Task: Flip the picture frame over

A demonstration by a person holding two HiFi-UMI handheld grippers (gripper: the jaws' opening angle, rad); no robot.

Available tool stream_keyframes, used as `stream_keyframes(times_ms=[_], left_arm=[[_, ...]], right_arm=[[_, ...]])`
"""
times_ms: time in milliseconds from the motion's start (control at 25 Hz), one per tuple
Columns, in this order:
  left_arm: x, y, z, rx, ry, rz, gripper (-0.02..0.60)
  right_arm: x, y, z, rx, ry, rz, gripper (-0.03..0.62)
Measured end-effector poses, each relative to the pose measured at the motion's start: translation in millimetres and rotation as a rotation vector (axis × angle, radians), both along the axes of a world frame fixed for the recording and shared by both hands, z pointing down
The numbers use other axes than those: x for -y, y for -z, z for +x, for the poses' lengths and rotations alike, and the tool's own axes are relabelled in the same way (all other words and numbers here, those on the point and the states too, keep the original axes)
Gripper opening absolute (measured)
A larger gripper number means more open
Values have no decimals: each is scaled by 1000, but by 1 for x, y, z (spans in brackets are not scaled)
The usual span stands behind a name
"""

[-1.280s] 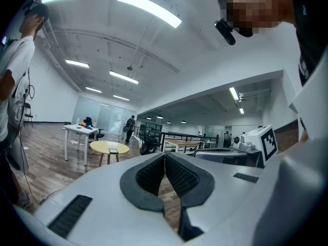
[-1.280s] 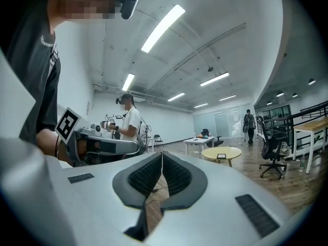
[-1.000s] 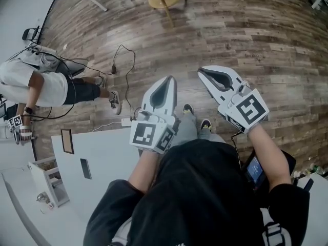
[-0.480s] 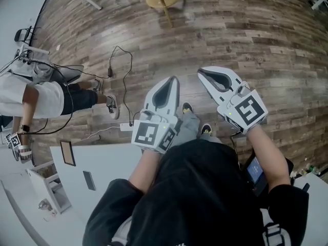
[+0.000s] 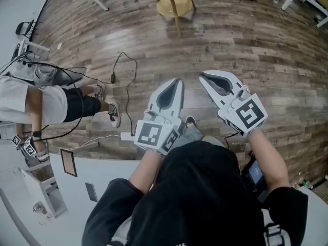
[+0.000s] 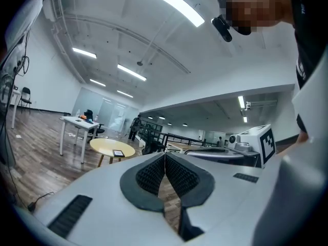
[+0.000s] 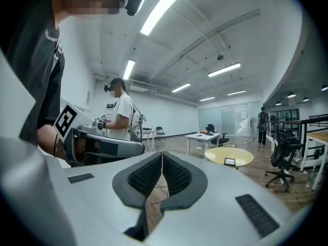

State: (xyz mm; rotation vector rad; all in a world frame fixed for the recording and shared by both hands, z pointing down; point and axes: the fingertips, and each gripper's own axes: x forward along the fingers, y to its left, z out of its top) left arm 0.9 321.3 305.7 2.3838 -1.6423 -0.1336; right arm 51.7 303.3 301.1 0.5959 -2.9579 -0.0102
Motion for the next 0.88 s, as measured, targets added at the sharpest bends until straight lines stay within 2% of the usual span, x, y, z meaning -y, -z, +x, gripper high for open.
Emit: stream_keyframes(times_ms=[320,600,880], left_arm=[[33,5,-28,-17,-19,25,23],[57,6,-34,-17,-29,14,23],[97,4,-23,-12,-31,5,23]], right_arm=[[26,3,-34,-24,11,24,20],[56,2,-36,-22,-19,14,20],[99,-7,-20,-23,-39,-13,20]])
